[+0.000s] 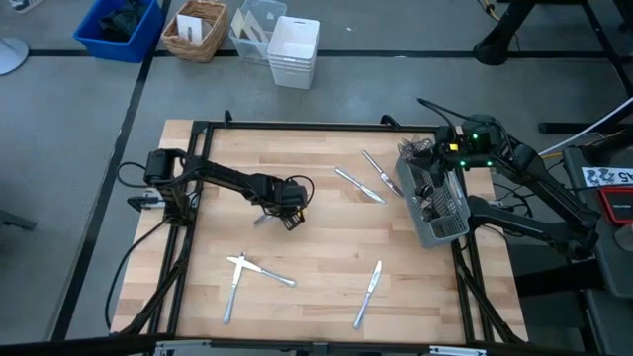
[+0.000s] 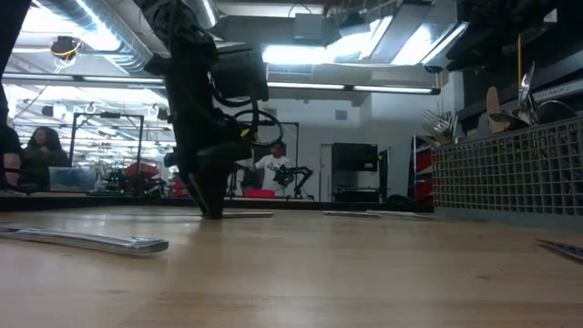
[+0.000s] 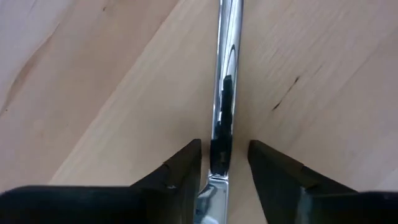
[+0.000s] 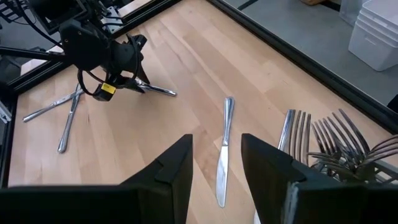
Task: Sort silverware
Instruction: Put the knife into the middle section of the utensil holder
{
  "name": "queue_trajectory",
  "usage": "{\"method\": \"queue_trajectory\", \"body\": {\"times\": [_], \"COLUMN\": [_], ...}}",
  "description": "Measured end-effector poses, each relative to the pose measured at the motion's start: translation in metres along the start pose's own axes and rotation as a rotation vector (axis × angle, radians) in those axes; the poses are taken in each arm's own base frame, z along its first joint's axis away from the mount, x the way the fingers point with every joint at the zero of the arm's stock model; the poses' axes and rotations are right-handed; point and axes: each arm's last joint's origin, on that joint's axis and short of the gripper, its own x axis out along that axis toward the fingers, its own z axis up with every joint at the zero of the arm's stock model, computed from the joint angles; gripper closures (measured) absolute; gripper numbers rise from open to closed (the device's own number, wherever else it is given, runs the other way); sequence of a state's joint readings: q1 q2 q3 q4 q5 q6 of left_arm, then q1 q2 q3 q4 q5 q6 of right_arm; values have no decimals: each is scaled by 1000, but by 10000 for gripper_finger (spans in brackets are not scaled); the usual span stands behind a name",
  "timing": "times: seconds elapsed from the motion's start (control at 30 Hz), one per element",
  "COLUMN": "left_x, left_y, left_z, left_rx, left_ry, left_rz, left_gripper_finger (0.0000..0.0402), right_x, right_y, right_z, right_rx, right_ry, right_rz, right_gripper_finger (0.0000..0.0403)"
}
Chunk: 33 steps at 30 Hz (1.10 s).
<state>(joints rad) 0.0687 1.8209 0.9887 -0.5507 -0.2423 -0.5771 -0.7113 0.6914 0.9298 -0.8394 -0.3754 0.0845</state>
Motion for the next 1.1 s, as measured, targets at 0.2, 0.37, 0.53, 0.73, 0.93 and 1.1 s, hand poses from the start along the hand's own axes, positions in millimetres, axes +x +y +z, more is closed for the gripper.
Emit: {"method": "queue_trajectory", "body": {"times": [0.2,0.37,0.53,0.73,0.93,1.1], "left_x": [2,3,1,-10,-13,-17], "left_y": [-1,-1,-2,-3,-13,-17], "left_z": [0,1,2,9,21,34], "left_rx": [-6,-11,-19,-41,-31,-32], "left_ry": [-19,-31,-26,-83,-154,-229], "left_rz": [-22,-27,-65,-149,-351,-505], "left_gripper_finger": [357,379,371,375,369,373], "right_x": [0,0,0,0,0,0], "right_y": [0,0,0,0,0,1], "right_z": [0,0,0,1,1,1], "right_rx": [0,0,0,-3,-3,-3], "right_ry": [0,0,0,-6,-6,-5], "right_rz": [1,2,2,3,3,26], "right_gripper_finger": [265,265,265,265,265,265]}}
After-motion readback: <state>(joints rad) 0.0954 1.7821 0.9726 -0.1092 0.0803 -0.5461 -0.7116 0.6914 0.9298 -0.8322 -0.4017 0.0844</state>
